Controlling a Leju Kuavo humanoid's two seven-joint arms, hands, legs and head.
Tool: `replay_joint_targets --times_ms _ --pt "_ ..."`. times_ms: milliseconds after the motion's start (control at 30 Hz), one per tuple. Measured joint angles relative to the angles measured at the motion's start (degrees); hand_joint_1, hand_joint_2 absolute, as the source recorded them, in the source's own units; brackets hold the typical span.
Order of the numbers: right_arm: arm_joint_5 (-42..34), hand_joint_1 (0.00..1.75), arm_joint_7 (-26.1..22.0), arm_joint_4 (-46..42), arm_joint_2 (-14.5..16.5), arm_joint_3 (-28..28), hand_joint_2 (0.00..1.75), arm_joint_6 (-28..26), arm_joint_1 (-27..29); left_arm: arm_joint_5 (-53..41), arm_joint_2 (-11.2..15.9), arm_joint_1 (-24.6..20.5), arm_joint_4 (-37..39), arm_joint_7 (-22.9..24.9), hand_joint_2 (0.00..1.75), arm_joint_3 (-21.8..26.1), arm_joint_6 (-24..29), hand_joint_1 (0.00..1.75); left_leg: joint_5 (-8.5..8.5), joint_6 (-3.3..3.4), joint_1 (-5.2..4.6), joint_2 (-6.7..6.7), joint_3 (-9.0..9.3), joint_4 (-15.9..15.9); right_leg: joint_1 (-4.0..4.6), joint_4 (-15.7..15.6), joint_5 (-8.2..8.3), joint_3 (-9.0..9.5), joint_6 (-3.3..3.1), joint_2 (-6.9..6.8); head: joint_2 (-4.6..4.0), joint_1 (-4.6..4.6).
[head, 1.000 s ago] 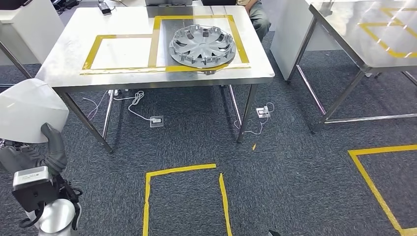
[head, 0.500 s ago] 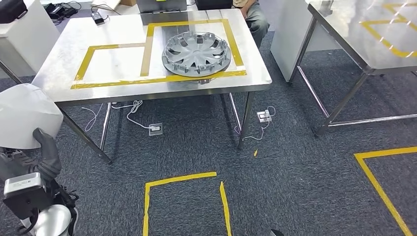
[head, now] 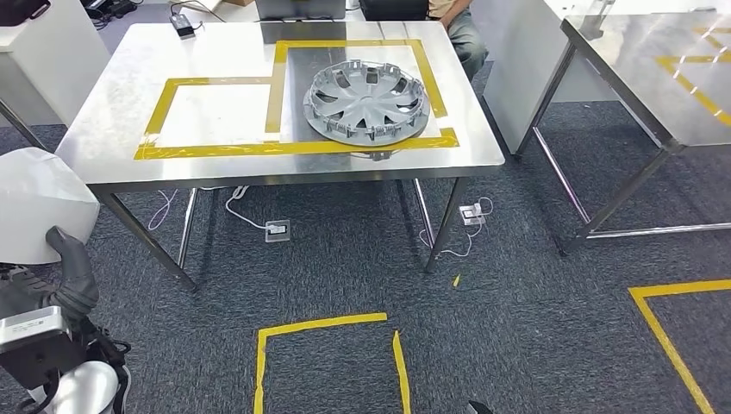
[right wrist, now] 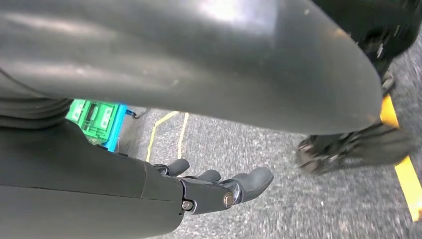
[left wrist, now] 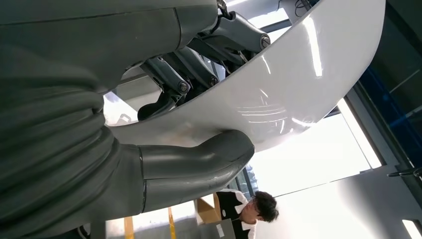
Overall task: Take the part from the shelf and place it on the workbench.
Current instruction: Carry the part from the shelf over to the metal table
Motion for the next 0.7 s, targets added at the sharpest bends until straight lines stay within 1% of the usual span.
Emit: replay_joint_targets --times_ms 33,67,100,133,167,200,233,267,300,333,367,433,467,500,533,567,600,633,667,700 --pt "0.0 0.00 0.0 0.0 0.0 0.0 0.00 0.0 0.1 0.0 0.0 0.0 0.0 0.0 1.75 0.0 0.0 1.75 -0.55 -0.07 -0.02 -0.09 0.76 0.0 0.08 -2.7 2.19 0.23 -0.28 0.00 0.00 0.01" --pt "0.0 0.00 0.0 0.0 0.0 0.0 0.00 0.0 0.2 0.0 0.0 0.0 0.0 0.0 1.75 0.0 0.0 1.75 -1.15 -0.17 -0.03 -0.14 1.41 -0.1 0.24 -6.5 5.36 1.03 -0.75 -0.02 0.00 0.01" --pt "-0.1 0.00 0.0 0.0 0.0 0.0 0.00 0.0 0.2 0.0 0.0 -0.1 0.0 0.0 1.75 0.0 0.0 1.75 -1.75 -0.35 -0.10 -0.19 2.08 0.0 0.51 -10.2 7.81 1.80 -1.17 -0.04 0.00 -0.01" --pt "-0.1 0.00 -0.1 0.0 0.0 0.0 0.00 0.0 0.2 0.0 0.0 -0.1 0.0 0.0 1.75 0.0 0.0 1.75 -2.29 -0.63 -0.15 -0.23 2.53 -0.1 0.75 -12.8 9.23 2.41 -1.49 -0.05 0.00 -0.03" --pt "-0.1 0.00 -0.1 0.0 0.0 0.0 0.00 0.0 0.3 0.0 0.0 -0.2 0.0 0.0 1.75 0.1 0.0 1.75 -2.65 -0.98 -0.20 -0.28 3.02 -0.2 0.97 -14.3 9.84 2.85 -1.75 -0.06 0.00 -0.03" --pt "-0.1 0.00 0.0 0.0 0.0 -0.1 0.00 0.0 0.3 0.1 0.0 -0.2 0.0 0.0 1.75 0.1 0.0 1.75 -2.77 -1.39 -0.26 -0.33 3.56 -0.2 1.06 -14.8 9.35 3.14 -1.92 -0.05 0.00 -0.03" --pt "-0.1 0.00 0.1 0.0 0.0 -0.1 0.00 0.0 0.2 0.1 0.0 -0.3 0.0 0.0 1.75 0.1 0.0 1.75 -2.77 -1.77 -0.26 -0.35 3.91 -0.1 1.00 -15.0 9.24 3.80 -2.15 0.00 0.00 -0.02" --pt "-0.1 0.00 0.3 0.0 0.0 -0.1 0.00 0.0 0.2 0.1 0.0 -0.4 0.0 0.0 1.75 0.1 0.1 1.75 -2.60 -2.05 -0.25 -0.24 4.01 0.6 0.90 -15.3 9.21 4.56 -2.45 0.04 0.00 -0.04" --pt "-0.1 0.00 0.4 0.0 0.0 -0.1 0.00 0.0 0.2 0.2 0.0 -0.6 0.0 0.0 1.75 0.1 0.2 1.75 -2.47 -2.28 -0.24 -0.10 3.49 2.0 0.75 -15.5 9.00 5.29 -2.79 0.06 0.01 -0.18" --pt "0.0 0.00 0.5 0.0 0.0 -0.1 0.00 0.0 0.1 0.2 0.1 -0.7 0.1 -0.1 1.75 0.1 0.3 1.75 -2.70 -2.45 -0.22 0.04 2.16 4.4 0.64 -15.7 8.71 6.07 -3.09 0.09 0.01 -0.28" --pt "0.0 0.00 0.5 0.0 0.0 -0.1 0.00 -0.1 0.1 0.3 0.1 -0.8 0.1 -0.1 1.75 0.1 0.5 1.75 -3.41 -2.60 -0.16 0.18 0.20 7.6 0.55 -15.8 8.23 6.69 -3.31 0.08 0.01 -0.41" --pt "0.3 0.00 0.5 0.0 0.0 -0.1 0.00 -0.4 0.0 0.5 0.3 -0.9 0.2 -0.1 1.75 0.1 0.7 1.75 -6.28 -2.94 -0.10 0.23 -4.44 13.6 0.49 -15.8 7.12 7.93 -3.56 0.14 0.00 -0.49" --pt "0.4 0.00 0.5 0.0 0.0 -0.1 0.00 -0.6 0.1 0.6 0.4 -0.8 0.3 0.0 1.75 0.1 0.8 1.75 -7.52 -3.08 -0.08 0.24 -6.17 15.0 0.48 -15.8 6.49 8.68 -3.56 0.20 0.01 -0.51" --pt "0.6 0.00 0.5 0.0 0.1 -0.1 0.00 -0.7 0.1 0.7 0.4 -0.8 0.3 0.0 1.75 0.1 0.9 1.75 -7.84 -3.18 -0.08 0.25 -7.18 14.7 0.46 -15.8 5.81 9.54 -3.50 0.27 0.01 -0.50" --pt "0.7 0.00 0.6 0.0 0.1 -0.1 0.00 -0.7 0.2 0.8 0.5 -0.8 0.4 0.0 1.75 0.1 1.0 1.75 -6.77 -3.23 -0.08 0.28 -7.43 12.8 0.41 -15.8 5.06 10.54 -3.38 0.32 0.02 -0.52" --pt "0.8 0.00 0.6 0.0 0.1 -0.1 0.00 -0.8 0.2 0.9 0.5 -0.8 0.4 0.0 1.75 0.1 1.0 1.75 -4.33 -3.19 -0.08 0.33 -7.13 9.6 0.36 -15.8 4.30 11.51 -3.21 0.35 0.02 -0.52" --pt "0.9 0.00 0.6 0.0 0.1 -0.1 0.00 -0.9 0.1 0.9 0.5 -0.7 0.4 0.0 1.75 0.1 1.1 1.75 -0.70 -3.04 -0.09 0.43 -6.83 5.9 0.38 -15.7 3.48 12.34 -2.96 0.36 0.01 -0.57" --pt "0.9 0.00 0.4 0.0 0.2 -0.1 0.00 -0.9 0.0 0.9 0.6 -0.7 0.5 0.0 1.75 0.1 1.1 1.75 1.98 -2.73 -0.14 0.55 -6.52 3.1 0.43 -15.6 2.73 12.92 -2.65 0.42 0.01 -0.64" --pt "1.0 0.00 0.3 0.0 0.2 -0.1 0.00 -1.0 -0.1 0.9 0.6 -0.7 0.5 0.0 1.75 0.1 1.1 1.75 3.80 -2.34 -0.24 0.62 -6.28 1.4 0.48 -15.7 1.99 13.29 -2.26 0.44 0.00 -0.64" --pt "1.0 0.00 0.2 0.0 0.2 -0.1 0.00 -1.0 -0.1 0.9 0.6 -0.7 0.5 0.0 1.75 0.1 1.1 1.75 4.46 -1.87 -0.28 0.63 -6.14 0.5 0.60 -15.6 1.58 13.67 -1.83 0.45 0.01 -0.63"
